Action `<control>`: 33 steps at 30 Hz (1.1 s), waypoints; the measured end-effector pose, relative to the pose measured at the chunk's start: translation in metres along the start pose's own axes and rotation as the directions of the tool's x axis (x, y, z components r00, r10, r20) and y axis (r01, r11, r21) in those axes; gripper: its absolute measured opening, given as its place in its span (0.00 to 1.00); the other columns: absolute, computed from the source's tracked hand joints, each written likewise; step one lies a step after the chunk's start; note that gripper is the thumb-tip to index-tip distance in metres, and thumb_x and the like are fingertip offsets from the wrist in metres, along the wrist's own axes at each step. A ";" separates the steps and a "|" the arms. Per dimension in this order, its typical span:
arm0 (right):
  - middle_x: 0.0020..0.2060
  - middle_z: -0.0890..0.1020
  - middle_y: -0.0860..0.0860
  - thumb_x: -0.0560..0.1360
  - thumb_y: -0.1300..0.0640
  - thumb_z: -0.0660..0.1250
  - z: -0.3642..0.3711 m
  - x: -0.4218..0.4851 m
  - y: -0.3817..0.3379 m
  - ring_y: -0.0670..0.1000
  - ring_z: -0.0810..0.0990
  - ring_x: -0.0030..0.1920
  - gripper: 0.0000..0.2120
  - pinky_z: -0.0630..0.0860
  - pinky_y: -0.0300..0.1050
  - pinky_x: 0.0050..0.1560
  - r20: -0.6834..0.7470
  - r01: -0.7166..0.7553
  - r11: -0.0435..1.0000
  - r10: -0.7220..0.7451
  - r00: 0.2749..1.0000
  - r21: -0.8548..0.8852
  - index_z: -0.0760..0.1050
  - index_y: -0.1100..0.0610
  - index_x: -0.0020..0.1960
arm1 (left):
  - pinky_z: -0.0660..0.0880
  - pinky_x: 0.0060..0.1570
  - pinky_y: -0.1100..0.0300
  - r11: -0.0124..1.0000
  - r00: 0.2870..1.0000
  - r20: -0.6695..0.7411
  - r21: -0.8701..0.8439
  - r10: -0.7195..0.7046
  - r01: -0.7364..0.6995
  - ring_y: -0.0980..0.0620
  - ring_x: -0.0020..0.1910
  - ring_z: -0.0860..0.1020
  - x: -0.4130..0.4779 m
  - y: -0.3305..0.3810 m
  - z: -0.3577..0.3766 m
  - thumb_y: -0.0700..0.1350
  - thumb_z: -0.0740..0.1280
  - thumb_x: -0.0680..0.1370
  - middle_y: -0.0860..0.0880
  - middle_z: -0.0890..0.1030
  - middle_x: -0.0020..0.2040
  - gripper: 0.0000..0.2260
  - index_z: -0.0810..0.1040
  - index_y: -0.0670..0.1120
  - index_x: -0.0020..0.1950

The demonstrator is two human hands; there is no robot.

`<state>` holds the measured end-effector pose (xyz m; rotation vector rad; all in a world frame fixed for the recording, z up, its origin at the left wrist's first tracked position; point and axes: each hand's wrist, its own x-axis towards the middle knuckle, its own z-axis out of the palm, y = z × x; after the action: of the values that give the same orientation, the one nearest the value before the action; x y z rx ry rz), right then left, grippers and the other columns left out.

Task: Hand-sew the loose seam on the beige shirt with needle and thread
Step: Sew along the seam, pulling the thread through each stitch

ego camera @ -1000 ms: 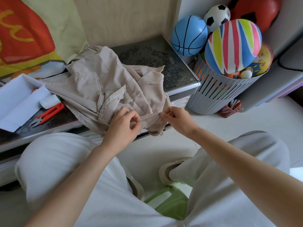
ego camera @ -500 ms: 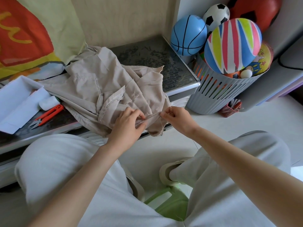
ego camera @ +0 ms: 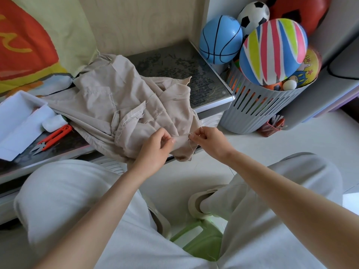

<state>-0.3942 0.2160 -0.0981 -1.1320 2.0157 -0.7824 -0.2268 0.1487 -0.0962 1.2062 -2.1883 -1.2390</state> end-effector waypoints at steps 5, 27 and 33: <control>0.27 0.68 0.45 0.77 0.54 0.66 0.003 -0.003 -0.001 0.45 0.66 0.29 0.09 0.65 0.32 0.29 0.016 0.015 1.000 -0.015 1.000 -0.018 0.77 0.59 0.43 | 0.64 0.33 0.68 0.999 0.997 -0.073 -0.049 -0.007 0.003 0.55 0.31 0.66 0.003 -0.001 0.000 0.39 0.61 0.80 0.53 0.68 0.32 0.13 0.64 0.49 0.37; 0.26 0.66 0.45 0.77 0.54 0.66 0.011 -0.009 -0.005 0.45 0.64 0.28 0.13 0.62 0.34 0.28 0.073 0.072 0.996 -0.068 0.995 -0.044 0.70 0.49 0.34 | 0.61 0.23 0.72 0.950 0.988 0.012 -0.274 -0.155 0.152 0.62 0.22 0.66 0.001 -0.006 -0.003 0.42 0.66 0.78 0.57 0.68 0.25 0.08 0.77 0.47 0.38; 0.26 0.67 0.45 0.77 0.54 0.65 0.011 -0.008 -0.003 0.45 0.65 0.29 0.13 0.62 0.34 0.28 0.065 0.064 0.997 -0.061 0.996 -0.040 0.70 0.50 0.34 | 0.68 0.38 0.69 0.973 0.997 -0.019 -0.219 -0.079 0.073 0.63 0.33 0.71 0.002 -0.015 0.000 0.40 0.64 0.79 0.52 0.76 0.34 0.09 0.77 0.44 0.40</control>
<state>-0.3813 0.2200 -0.1001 -1.2340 1.9604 -0.7294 -0.2205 0.1430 -0.1084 1.2181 -1.9432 -1.4419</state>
